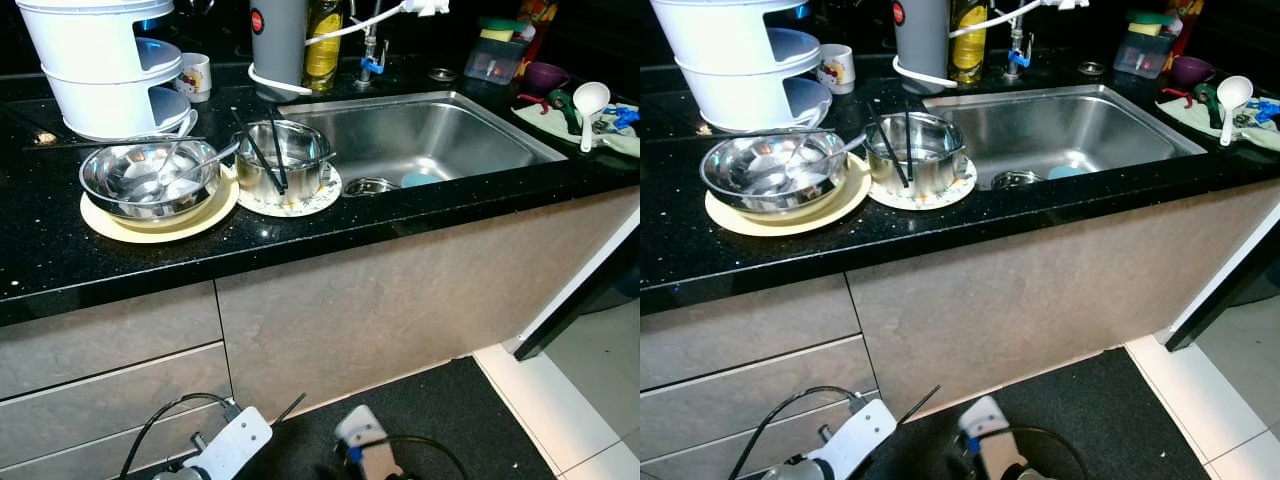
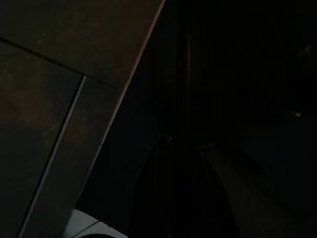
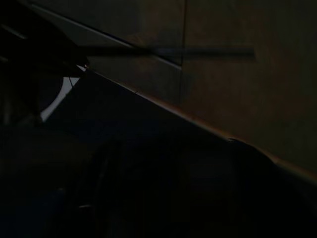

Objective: Kitchen organization

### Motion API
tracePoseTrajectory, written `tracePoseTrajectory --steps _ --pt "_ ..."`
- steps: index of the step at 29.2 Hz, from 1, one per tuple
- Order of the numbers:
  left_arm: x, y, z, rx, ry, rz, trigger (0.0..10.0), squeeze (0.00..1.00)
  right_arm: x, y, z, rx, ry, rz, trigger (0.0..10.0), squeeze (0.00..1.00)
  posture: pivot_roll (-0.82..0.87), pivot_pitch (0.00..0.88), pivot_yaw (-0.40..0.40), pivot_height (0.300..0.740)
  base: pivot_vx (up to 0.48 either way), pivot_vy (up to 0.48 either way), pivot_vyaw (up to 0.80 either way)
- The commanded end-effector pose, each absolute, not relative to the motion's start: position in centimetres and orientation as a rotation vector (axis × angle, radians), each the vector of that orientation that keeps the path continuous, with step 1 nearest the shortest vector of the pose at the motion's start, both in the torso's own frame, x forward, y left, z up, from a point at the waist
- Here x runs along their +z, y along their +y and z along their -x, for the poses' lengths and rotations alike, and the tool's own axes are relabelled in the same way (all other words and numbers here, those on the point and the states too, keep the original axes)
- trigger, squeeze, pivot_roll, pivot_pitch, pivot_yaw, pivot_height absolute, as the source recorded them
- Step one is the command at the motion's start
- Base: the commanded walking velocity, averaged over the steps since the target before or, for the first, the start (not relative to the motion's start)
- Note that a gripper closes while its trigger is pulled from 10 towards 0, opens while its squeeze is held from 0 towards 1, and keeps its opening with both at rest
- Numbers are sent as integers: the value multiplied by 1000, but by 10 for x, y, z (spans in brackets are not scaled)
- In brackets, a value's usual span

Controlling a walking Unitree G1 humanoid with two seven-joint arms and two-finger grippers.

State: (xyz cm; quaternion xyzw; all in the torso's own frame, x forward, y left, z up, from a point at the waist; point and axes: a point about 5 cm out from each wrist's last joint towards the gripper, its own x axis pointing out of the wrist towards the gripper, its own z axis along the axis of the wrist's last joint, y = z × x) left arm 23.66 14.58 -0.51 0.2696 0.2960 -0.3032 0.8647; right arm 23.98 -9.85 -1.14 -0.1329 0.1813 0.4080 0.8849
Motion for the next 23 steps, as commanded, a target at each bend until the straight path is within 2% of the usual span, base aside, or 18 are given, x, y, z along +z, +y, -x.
tracePoseTrajectory --steps 1,3,11,13,15,17,18,19,20,22,23 --pt "-12 146 -232 -662 632 -591 0 0 -11 -95 -237 927 355 336 10000 1000 -32 178 -67 740 0 0 0" --pt "-13 145 -235 -674 616 -602 0 0 -8 -89 -240 976 323 423 10000 1000 -32 178 -67 740 0 0 0" --pt "-14 145 -240 -682 590 -606 0 0 -2 -78 -243 1003 288 368 10000 1000 -32 179 -69 740 0 0 0" --pt "-14 145 -241 -677 589 -594 0 0 -3 -77 -242 983 305 307 10000 1000 -32 179 -69 740 0 0 0" --pt "-11 143 -245 -623 588 -475 0 0 -11 -81 -251 745 477 -6 10000 1000 -32 187 -68 740 0 0 0" --pt "-7 141 -248 -578 582 -351 0 0 -13 -82 -256 559 600 -418 10000 1000 -34 189 -69 740 0 0 0" --pt "-5 140 -249 -569 580 -307 0 0 -14 -81 -257 517 638 -555 10000 1000 -34 189 -69 740 0 0 0" --pt "-5 140 -249 -569 580 -307 0 0 -14 -81 -257 517 638 -555 10000 1000 -34 189 -69 740 0 0 0" --pt "-4 139 -250 -563 578 -270 0 0 -14 -81 -257 494 663 -649 10000 737 -37 191 -68 740 0 0 0" --pt "-4 139 -250 -563 578 -270 0 0 -14 -81 -257 494 663 -649 10000 737 -37 191 -68 740 0 0 0" --pt "-3 137 -251 -552 582 -154 0 0 -15 -81 -258 425 688 -869 10000 0 -38 192 -68 740 0 0 0"
